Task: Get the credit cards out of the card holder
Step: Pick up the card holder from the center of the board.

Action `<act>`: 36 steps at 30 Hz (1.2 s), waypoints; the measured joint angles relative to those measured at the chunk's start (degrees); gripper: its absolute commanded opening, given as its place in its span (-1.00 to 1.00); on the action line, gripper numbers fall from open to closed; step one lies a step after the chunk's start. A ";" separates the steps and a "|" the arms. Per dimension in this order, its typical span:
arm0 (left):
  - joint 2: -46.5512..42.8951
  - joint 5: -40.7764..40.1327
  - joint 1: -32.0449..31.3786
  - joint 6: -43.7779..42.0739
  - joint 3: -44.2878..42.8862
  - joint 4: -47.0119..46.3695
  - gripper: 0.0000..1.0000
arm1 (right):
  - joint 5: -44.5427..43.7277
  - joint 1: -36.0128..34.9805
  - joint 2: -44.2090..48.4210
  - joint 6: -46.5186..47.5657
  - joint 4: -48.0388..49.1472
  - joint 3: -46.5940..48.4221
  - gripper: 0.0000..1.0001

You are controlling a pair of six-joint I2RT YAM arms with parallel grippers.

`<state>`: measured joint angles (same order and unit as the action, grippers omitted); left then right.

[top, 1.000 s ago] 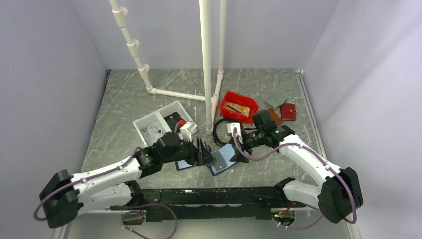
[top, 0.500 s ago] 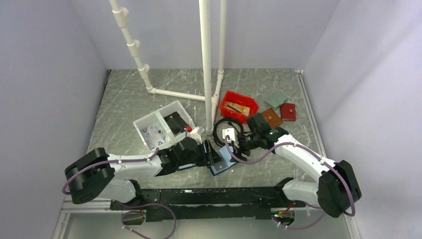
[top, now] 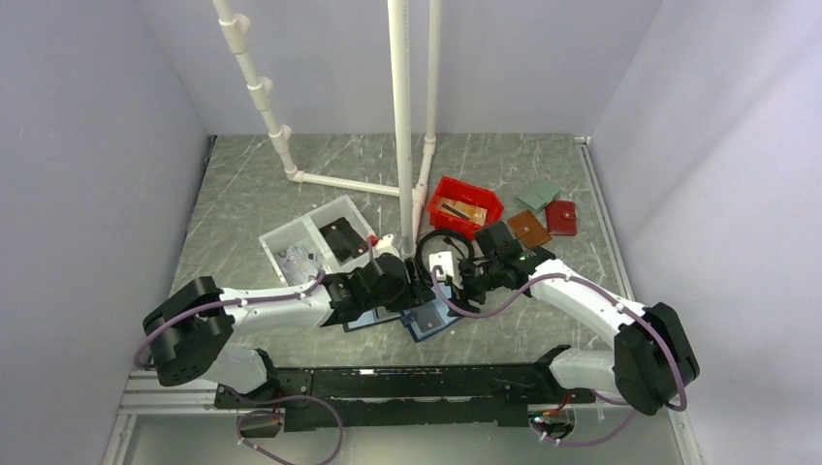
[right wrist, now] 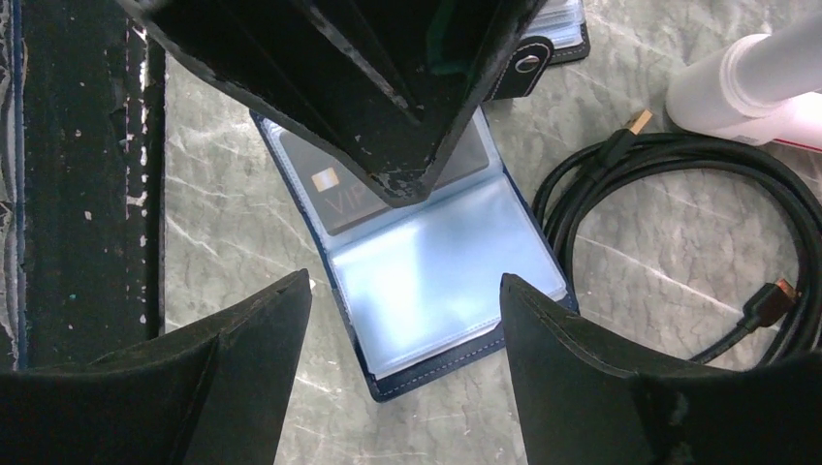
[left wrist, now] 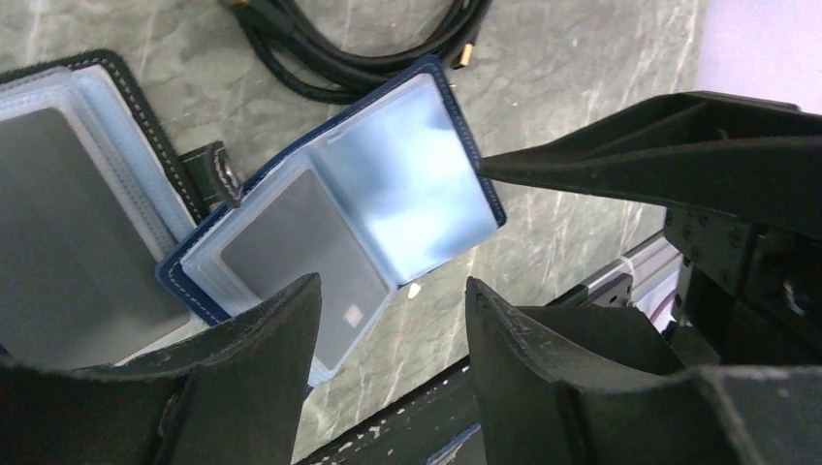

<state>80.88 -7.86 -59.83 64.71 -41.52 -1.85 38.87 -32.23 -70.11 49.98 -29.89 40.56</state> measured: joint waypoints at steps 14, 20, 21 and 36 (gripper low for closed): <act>1.88 0.00 0.00 -1.09 1.01 4.09 0.37 | -2.69 -4.48 -5.11 0.59 0.02 0.00 0.46; 3.96 -0.02 0.00 -7.21 -1.92 7.72 0.40 | -3.34 -5.29 -6.25 0.61 0.02 0.00 0.46; 4.55 -0.15 0.00 -8.33 -2.89 8.61 0.40 | -3.48 -5.35 -6.40 0.61 0.02 0.00 0.46; 5.18 0.48 0.63 -9.33 -2.69 7.48 0.39 | -4.39 -5.84 -7.50 0.59 0.02 0.04 0.46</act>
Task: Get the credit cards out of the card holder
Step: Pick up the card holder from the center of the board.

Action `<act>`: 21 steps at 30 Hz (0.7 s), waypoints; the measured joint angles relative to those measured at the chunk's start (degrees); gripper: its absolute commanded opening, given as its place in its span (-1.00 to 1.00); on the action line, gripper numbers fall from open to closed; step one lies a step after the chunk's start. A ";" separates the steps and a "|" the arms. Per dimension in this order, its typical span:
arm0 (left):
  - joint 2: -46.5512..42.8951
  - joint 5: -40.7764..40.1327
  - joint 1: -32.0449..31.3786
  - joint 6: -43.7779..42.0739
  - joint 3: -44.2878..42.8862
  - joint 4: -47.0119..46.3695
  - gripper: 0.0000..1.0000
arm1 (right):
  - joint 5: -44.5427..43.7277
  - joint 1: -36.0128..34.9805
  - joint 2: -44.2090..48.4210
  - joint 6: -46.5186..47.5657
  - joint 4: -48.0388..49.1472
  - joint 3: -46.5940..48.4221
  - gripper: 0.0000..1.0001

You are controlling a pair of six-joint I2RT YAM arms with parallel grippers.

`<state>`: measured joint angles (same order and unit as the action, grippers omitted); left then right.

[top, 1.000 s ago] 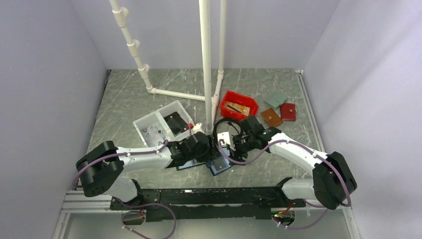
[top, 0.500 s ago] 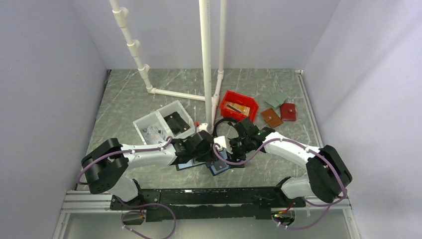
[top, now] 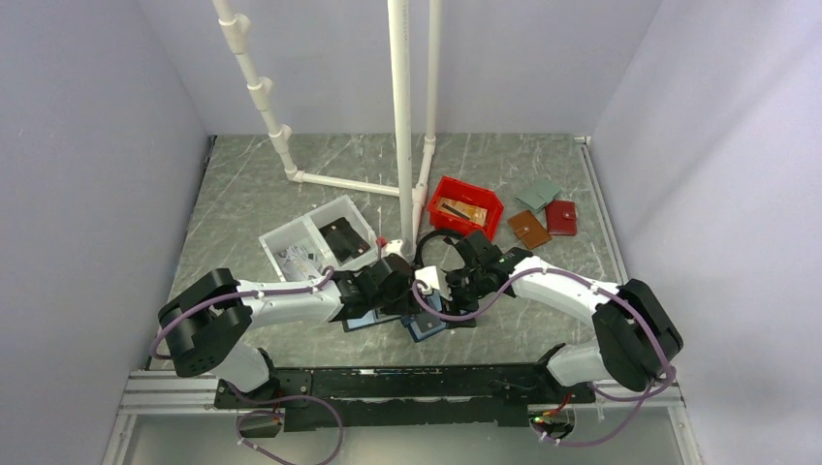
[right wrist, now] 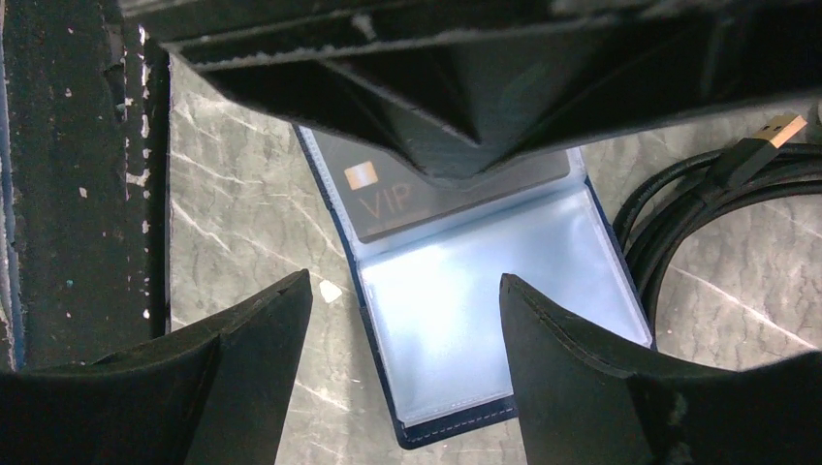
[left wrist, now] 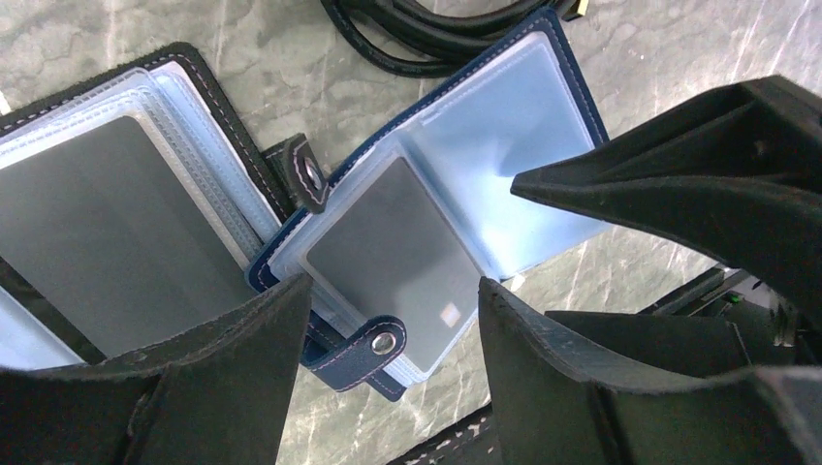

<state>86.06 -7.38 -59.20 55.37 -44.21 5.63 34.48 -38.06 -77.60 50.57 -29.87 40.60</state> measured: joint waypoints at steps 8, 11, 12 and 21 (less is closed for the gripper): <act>-0.09 4.00 2.43 2.67 3.04 -6.27 0.39 | -1.22 -0.70 -0.92 0.00 0.02 0.04 0.46; -0.09 5.25 2.91 3.87 4.28 -8.79 0.38 | -2.03 -1.22 -1.36 -0.02 0.09 0.04 0.45; -0.09 5.66 2.99 4.11 4.63 -9.44 0.36 | -2.36 -1.40 -1.57 -0.04 0.17 0.04 0.45; -0.09 9.14 3.78 7.37 9.46 -18.71 0.18 | -4.96 -2.56 -3.61 -0.66 1.57 0.07 0.33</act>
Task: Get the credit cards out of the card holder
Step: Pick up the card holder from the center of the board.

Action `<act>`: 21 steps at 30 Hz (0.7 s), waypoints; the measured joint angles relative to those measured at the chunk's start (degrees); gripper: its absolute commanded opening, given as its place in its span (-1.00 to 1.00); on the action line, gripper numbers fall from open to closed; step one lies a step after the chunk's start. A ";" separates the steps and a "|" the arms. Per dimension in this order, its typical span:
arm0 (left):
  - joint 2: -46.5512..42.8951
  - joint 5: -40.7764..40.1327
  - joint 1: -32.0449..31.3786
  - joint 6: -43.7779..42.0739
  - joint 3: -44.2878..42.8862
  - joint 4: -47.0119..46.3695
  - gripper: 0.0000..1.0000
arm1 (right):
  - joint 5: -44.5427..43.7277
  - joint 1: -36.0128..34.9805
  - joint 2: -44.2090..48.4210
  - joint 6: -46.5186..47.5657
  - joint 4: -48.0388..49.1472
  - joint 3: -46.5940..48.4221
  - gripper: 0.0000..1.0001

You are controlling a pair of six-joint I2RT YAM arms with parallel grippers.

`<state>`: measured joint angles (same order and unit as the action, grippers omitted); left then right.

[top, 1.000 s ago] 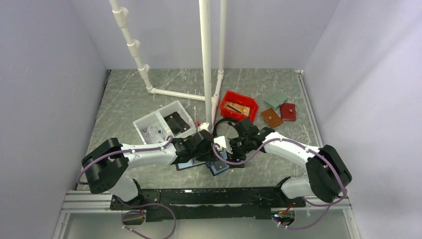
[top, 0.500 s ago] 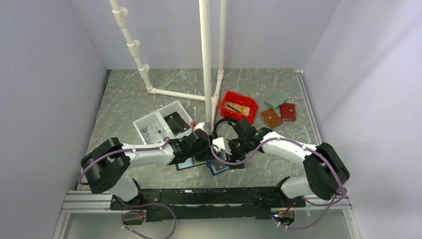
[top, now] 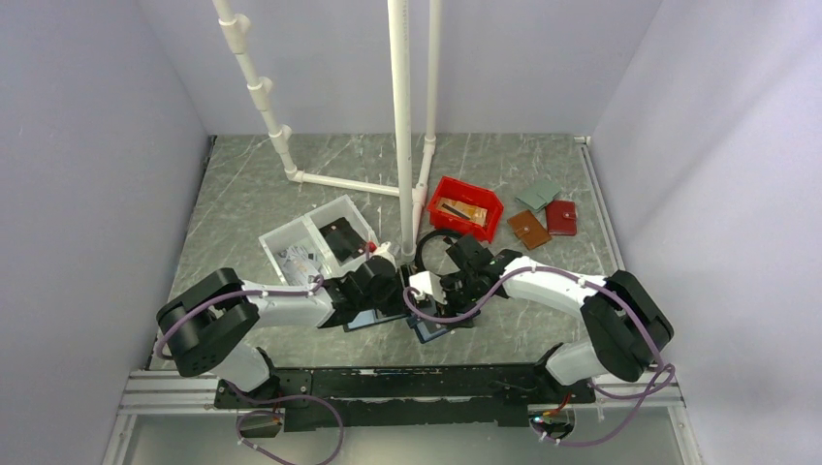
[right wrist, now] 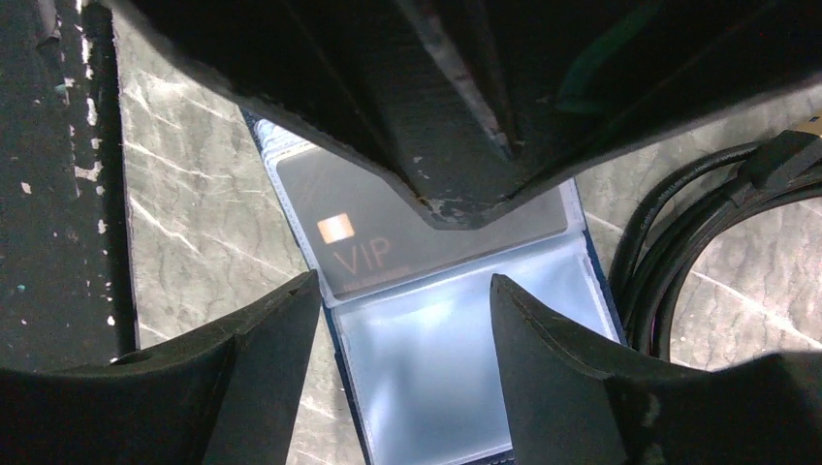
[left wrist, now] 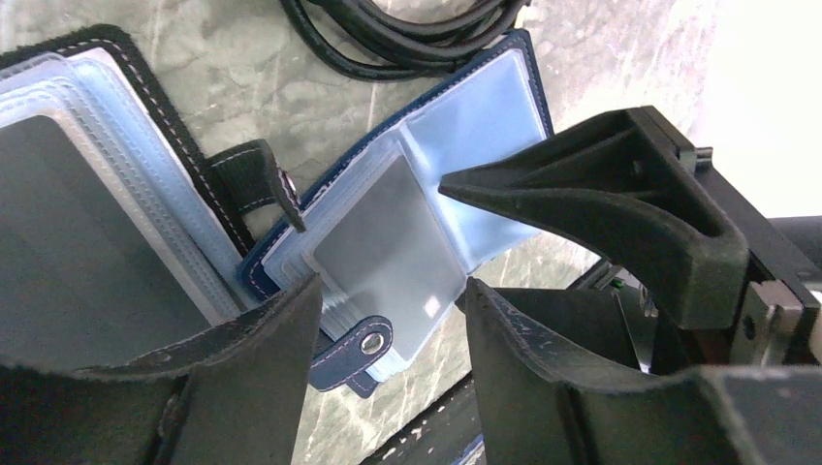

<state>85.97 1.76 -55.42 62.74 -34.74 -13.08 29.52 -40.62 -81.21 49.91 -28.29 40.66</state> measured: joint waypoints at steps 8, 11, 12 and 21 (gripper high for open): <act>0.11 3.21 0.31 1.53 3.39 -9.53 -0.09 | -0.48 -0.20 -0.22 -0.28 -0.09 0.33 0.36; 0.11 3.96 0.59 1.84 4.39 -12.68 -0.19 | -0.46 -0.20 -0.22 -0.48 -0.17 0.61 0.39; 0.13 4.22 0.68 1.88 4.52 -13.44 -0.19 | -0.46 -0.20 -0.22 -0.55 -0.20 0.68 0.39; 0.57 3.78 1.03 0.31 2.54 -7.98 0.07 | -0.55 -0.20 -0.28 -1.27 -0.22 0.98 0.36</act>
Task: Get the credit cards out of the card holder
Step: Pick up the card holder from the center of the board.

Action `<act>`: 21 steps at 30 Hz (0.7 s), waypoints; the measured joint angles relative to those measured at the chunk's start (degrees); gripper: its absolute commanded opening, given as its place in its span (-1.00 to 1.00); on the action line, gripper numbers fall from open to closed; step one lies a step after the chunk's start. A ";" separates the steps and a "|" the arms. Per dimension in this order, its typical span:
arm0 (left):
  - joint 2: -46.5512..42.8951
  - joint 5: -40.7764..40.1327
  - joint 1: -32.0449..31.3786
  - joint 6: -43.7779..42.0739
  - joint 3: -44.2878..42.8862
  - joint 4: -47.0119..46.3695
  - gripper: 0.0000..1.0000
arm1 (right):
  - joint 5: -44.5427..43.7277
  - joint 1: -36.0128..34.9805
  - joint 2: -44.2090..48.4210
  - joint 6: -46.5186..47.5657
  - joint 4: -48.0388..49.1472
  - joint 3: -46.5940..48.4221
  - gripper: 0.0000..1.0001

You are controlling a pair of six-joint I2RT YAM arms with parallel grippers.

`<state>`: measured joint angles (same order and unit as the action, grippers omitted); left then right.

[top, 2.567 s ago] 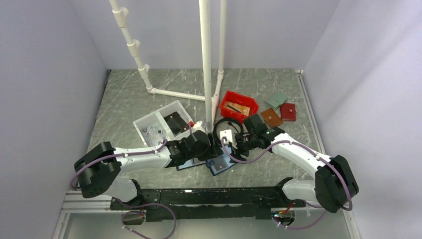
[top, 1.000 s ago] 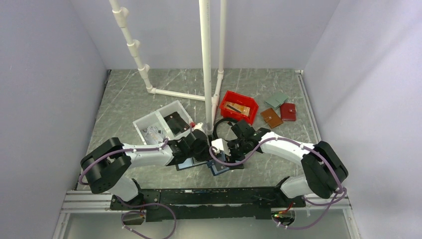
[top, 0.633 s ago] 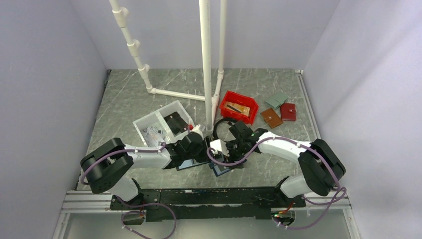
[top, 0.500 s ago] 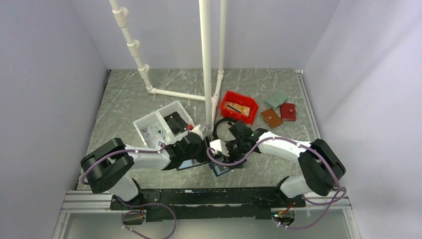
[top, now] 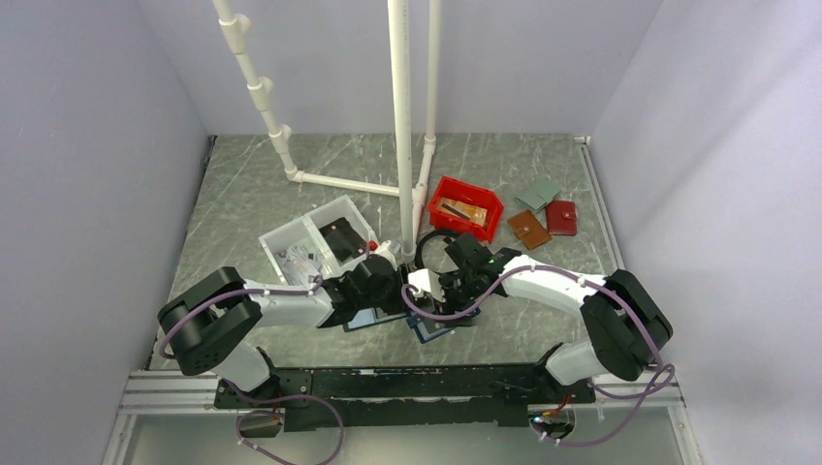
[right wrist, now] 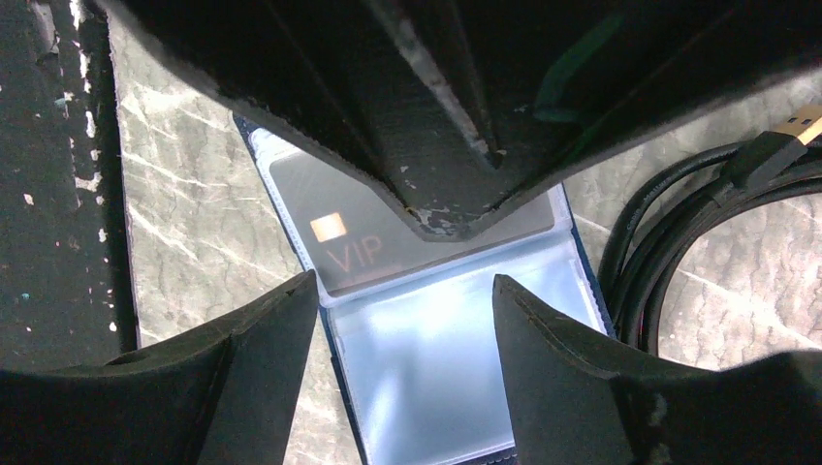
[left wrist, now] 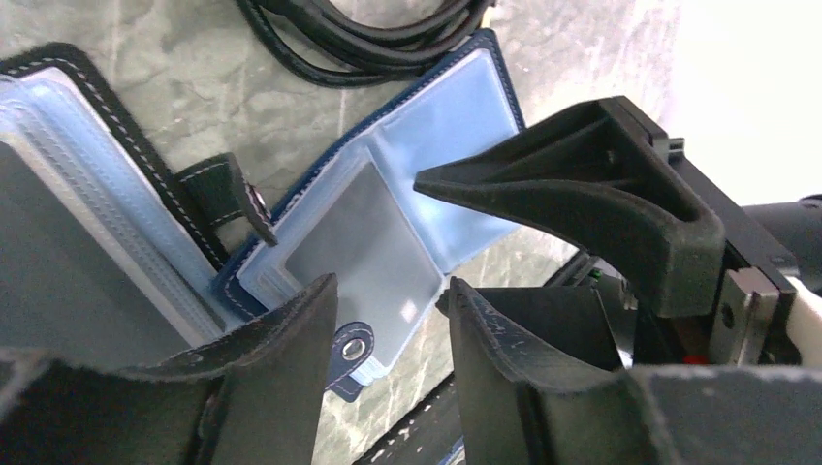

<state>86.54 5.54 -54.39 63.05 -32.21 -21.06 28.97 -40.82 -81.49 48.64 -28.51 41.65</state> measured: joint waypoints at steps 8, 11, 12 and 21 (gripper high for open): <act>0.00 -1.75 0.07 -2.43 -5.44 11.67 0.13 | -0.50 0.00 -0.83 -0.70 0.15 0.37 0.33; 0.26 -1.25 0.09 -2.36 -5.46 13.16 0.13 | -0.55 0.00 -1.03 -0.85 0.15 0.42 0.33; 0.68 -0.96 0.09 -2.32 -5.60 13.53 0.14 | -0.55 0.00 -1.05 -0.85 0.15 0.42 0.33; 4.37 0.72 0.52 -1.66 -8.48 13.53 0.10 | -0.61 -0.07 -1.11 -1.18 -0.11 0.42 0.32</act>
<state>90.91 6.26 -53.87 61.39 -40.69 -7.53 28.36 -40.88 -82.61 47.46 -28.62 42.06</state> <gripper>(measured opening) 0.564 0.665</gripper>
